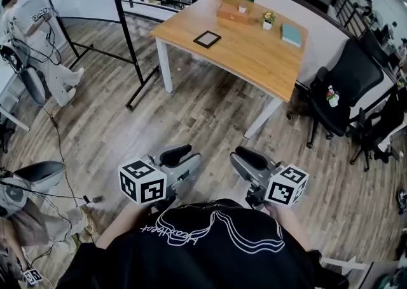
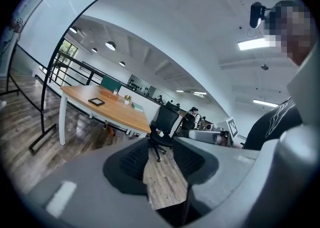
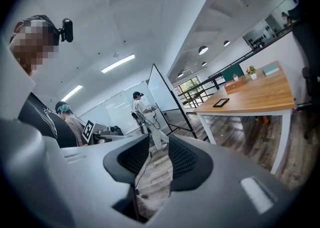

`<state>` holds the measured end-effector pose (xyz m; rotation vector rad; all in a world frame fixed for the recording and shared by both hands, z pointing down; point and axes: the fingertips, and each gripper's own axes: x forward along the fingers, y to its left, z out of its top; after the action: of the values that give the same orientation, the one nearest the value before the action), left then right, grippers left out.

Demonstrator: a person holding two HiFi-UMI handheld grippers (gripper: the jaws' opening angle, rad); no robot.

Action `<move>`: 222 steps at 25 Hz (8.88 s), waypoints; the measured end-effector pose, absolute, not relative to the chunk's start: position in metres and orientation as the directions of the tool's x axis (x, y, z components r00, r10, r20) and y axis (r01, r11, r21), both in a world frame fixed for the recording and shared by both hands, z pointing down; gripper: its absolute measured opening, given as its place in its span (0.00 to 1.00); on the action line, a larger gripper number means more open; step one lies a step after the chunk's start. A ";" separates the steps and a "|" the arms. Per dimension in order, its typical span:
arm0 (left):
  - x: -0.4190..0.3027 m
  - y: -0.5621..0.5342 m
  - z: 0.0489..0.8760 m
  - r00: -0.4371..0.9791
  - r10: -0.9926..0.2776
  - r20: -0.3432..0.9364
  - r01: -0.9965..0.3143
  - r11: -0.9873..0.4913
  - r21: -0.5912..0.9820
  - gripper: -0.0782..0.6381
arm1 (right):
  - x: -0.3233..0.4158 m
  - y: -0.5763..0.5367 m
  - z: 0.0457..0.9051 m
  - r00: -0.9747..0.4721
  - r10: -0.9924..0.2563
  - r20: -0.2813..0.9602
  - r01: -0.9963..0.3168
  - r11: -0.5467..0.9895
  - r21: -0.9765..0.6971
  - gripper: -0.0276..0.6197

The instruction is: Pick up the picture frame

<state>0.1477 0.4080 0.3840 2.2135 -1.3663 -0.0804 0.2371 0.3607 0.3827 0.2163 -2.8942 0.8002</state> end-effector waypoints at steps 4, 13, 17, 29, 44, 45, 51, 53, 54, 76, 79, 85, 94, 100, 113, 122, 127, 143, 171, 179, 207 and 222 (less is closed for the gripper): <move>0.143 0.408 0.394 0.478 -0.844 0.243 -0.812 -0.319 0.489 0.35 | 0.236 0.360 0.389 -0.977 -0.114 0.179 -0.191 0.841 -0.506 0.31; 0.135 0.360 0.413 0.464 -0.846 0.262 -0.814 -0.290 0.504 0.45 | 0.234 0.308 0.409 -0.975 -0.143 0.170 -0.214 0.812 -0.544 0.39; 0.122 0.316 0.424 0.455 -0.843 0.288 -0.815 -0.264 0.516 0.49 | 0.221 0.256 0.418 -0.975 -0.142 0.173 -0.216 0.800 -0.559 0.40; 0.071 0.132 0.423 0.439 -0.831 0.343 -0.848 -0.257 0.464 0.52 | 0.175 0.071 0.429 -0.974 -0.159 0.162 -0.224 0.778 -0.587 0.41; 0.004 0.041 0.431 0.410 -0.844 0.345 -0.857 -0.228 0.461 0.52 | 0.096 -0.023 0.428 -0.977 -0.100 0.187 -0.190 0.807 -0.558 0.41; -0.003 0.035 0.433 0.411 -0.844 0.344 -0.856 -0.227 0.465 0.52 | 0.089 -0.030 0.428 -0.977 -0.100 0.188 -0.190 0.807 -0.559 0.41; -0.044 -0.012 0.443 0.460 -0.812 0.358 -0.836 -0.260 0.484 0.52 | 0.049 -0.072 0.431 -0.968 -0.142 0.206 -0.236 0.792 -0.564 0.41; -0.063 -0.031 0.443 0.480 -0.799 0.362 -0.829 -0.278 0.486 0.52 | 0.032 -0.087 0.432 -0.963 -0.165 0.214 -0.260 0.781 -0.568 0.41; -0.074 -0.041 0.442 0.488 -0.794 0.364 -0.826 -0.284 0.488 0.52 | 0.023 -0.095 0.432 -0.959 -0.176 0.220 -0.273 0.775 -0.570 0.41; -0.235 -0.233 0.494 0.639 -0.629 0.443 -0.763 -0.444 0.471 0.52 | -0.122 -0.245 0.503 -0.826 -0.398 0.398 -0.563 0.575 -0.593 0.40; -0.239 -0.246 0.511 0.638 -0.613 0.466 -0.766 -0.442 0.467 0.52 | -0.126 -0.255 0.526 -0.802 -0.403 0.441 -0.597 0.544 -0.590 0.40; -0.244 -0.263 0.536 0.643 -0.585 0.495 -0.765 -0.455 0.456 0.52 | -0.133 -0.271 0.578 -0.734 -0.392 0.554 -0.677 0.493 -0.547 0.40; -0.261 -0.285 0.558 0.640 -0.562 0.524 -0.768 -0.453 0.453 0.52 | -0.141 -0.292 0.614 -0.651 -0.377 0.659 -0.750 0.452 -0.483 0.41; -0.269 -0.293 0.567 0.634 -0.555 0.538 -0.772 -0.422 0.475 0.52 | -0.143 -0.293 0.621 -0.623 -0.370 0.690 -0.772 0.435 -0.464 0.40; -0.259 -0.295 0.571 0.661 -0.519 0.542 -0.749 -0.429 0.505 0.51 | -0.134 -0.297 0.629 -0.549 -0.362 0.753 -0.821 0.401 -0.406 0.26; -0.252 -0.288 0.578 0.677 -0.490 0.549 -0.736 -0.437 0.517 0.51 | -0.131 -0.301 0.629 -0.563 -0.389 0.729 -0.826 0.296 -0.480 0.23; -0.251 -0.284 0.584 0.680 -0.472 0.561 -0.733 -0.431 0.526 0.51 | -0.126 -0.303 0.629 -0.587 -0.388 0.711 -0.808 0.216 -0.548 0.21; -0.207 -0.278 0.604 0.737 -0.357 0.574 -0.674 -0.456 0.581 0.46 | -0.126 -0.305 0.631 -0.711 -0.306 0.634 -0.690 0.125 -0.713 0.20; -0.172 -0.289 0.569 0.798 -0.395 0.455 -0.581 -0.301 0.756 0.20 | -0.110 -0.309 0.560 -0.767 -0.367 0.526 -0.639 0.361 -0.679 0.44; -0.159 -0.283 0.526 0.791 -0.449 0.416 -0.570 -0.294 0.767 0.20 | -0.085 -0.279 0.480 -0.830 -0.399 0.389 -0.557 0.559 -0.615 0.33; -0.105 -0.185 0.401 0.809 -0.545 0.220 -0.514 -0.474 0.715 0.19 | -0.018 -0.172 0.405 -0.869 -0.452 0.198 -0.482 0.691 -0.538 0.08; -0.081 -0.157 0.382 0.801 -0.568 0.189 -0.517 -0.499 0.695 0.19 | 0.008 -0.138 0.393 -0.866 -0.474 0.159 -0.482 0.705 -0.520 0.08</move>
<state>-0.0808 -0.1574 0.3817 2.1987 -0.7972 -0.0823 0.0083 -0.1379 0.3929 0.8090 -2.8882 0.8873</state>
